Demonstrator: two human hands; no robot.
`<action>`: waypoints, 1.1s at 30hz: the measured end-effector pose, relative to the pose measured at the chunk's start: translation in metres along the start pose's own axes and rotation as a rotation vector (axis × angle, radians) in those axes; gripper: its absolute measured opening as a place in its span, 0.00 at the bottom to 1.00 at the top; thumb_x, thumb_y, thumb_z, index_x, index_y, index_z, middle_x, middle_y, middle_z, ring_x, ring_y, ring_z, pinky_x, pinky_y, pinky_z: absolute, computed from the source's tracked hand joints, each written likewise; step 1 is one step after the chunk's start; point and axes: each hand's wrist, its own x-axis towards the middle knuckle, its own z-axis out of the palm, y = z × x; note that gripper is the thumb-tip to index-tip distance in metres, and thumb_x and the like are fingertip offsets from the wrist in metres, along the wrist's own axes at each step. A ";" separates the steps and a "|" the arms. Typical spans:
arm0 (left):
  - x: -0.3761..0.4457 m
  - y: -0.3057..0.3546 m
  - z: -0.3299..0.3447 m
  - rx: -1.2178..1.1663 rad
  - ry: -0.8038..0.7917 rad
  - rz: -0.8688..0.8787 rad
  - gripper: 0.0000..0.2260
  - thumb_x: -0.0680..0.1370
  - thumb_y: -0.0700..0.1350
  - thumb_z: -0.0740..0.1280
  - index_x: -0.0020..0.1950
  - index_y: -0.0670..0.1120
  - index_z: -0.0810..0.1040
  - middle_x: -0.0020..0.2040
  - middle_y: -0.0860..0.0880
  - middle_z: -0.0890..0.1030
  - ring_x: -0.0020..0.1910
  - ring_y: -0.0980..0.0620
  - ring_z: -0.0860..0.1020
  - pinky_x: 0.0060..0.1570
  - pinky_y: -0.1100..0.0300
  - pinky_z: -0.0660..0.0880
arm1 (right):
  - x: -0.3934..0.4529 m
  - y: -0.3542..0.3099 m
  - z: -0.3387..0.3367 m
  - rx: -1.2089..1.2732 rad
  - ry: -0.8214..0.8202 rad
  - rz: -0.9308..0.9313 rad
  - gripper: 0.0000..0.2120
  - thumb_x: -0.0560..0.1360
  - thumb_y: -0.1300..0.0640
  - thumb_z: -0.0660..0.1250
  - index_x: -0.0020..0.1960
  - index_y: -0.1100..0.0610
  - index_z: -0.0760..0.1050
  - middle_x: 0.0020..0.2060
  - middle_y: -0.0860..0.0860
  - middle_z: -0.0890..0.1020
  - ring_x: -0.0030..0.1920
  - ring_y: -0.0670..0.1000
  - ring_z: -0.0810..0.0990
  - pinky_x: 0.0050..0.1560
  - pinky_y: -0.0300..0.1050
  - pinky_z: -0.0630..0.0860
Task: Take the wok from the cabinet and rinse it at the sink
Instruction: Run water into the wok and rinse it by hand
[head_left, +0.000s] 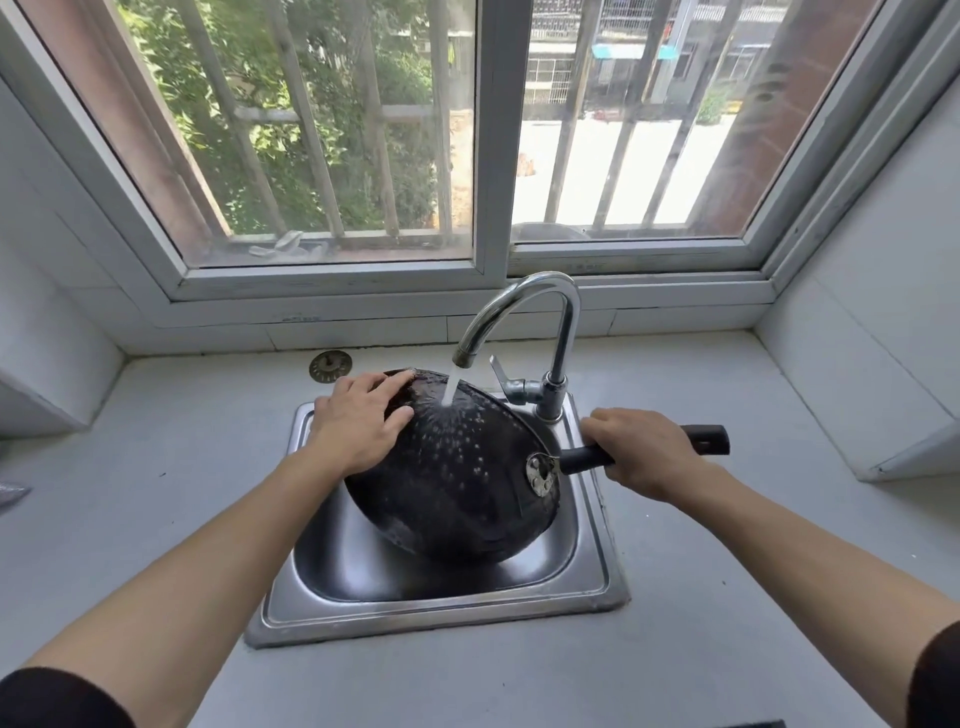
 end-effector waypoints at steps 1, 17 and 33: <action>0.001 0.000 0.000 -0.001 -0.003 -0.003 0.24 0.80 0.62 0.54 0.75 0.64 0.56 0.73 0.50 0.66 0.71 0.45 0.61 0.64 0.41 0.63 | 0.001 0.000 0.000 0.000 0.003 0.002 0.09 0.70 0.62 0.65 0.45 0.52 0.68 0.44 0.47 0.76 0.44 0.52 0.75 0.37 0.46 0.66; 0.014 0.012 -0.002 -0.028 -0.063 0.011 0.23 0.80 0.61 0.53 0.76 0.64 0.56 0.74 0.50 0.65 0.72 0.45 0.60 0.66 0.42 0.61 | -0.001 0.013 0.012 0.052 0.000 0.063 0.10 0.69 0.62 0.66 0.46 0.51 0.68 0.44 0.46 0.76 0.41 0.51 0.72 0.37 0.47 0.69; -0.019 0.002 -0.003 -0.082 0.056 0.067 0.22 0.79 0.59 0.60 0.73 0.63 0.63 0.69 0.51 0.70 0.68 0.47 0.64 0.64 0.44 0.64 | -0.034 -0.020 0.021 0.049 0.074 0.098 0.10 0.70 0.63 0.64 0.45 0.51 0.68 0.42 0.47 0.76 0.41 0.53 0.74 0.37 0.46 0.65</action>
